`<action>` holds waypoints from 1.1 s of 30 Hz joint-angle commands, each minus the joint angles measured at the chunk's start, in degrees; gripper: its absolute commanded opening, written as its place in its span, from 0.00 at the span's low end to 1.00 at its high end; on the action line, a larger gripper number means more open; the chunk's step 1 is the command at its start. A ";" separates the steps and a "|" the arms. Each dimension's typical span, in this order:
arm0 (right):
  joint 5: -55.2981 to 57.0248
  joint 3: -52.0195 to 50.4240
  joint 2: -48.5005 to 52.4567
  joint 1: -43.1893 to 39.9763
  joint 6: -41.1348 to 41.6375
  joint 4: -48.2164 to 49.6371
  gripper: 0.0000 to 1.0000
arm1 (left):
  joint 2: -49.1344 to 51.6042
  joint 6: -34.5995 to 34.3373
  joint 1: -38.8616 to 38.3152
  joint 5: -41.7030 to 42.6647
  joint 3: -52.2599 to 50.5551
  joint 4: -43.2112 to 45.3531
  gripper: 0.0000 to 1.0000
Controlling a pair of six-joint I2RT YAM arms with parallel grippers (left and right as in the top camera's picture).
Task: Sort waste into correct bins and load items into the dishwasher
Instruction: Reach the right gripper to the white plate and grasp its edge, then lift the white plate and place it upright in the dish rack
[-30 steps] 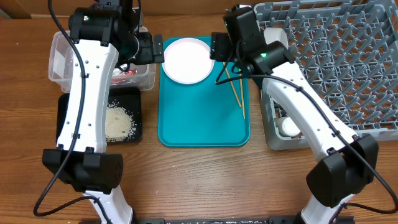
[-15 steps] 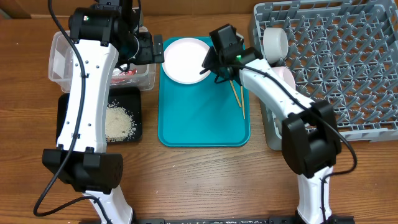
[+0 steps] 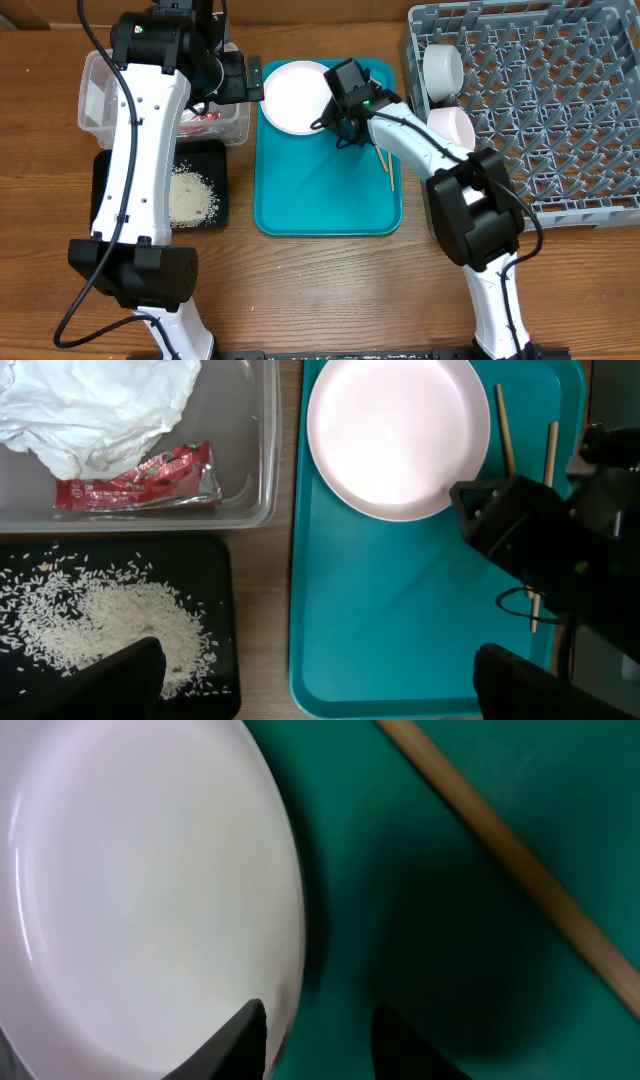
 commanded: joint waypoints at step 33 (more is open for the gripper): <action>15.58 9.01 -37.51 -10.43 -28.30 -27.41 0.04 | -0.57 -0.55 0.11 -0.35 -0.11 0.02 1.00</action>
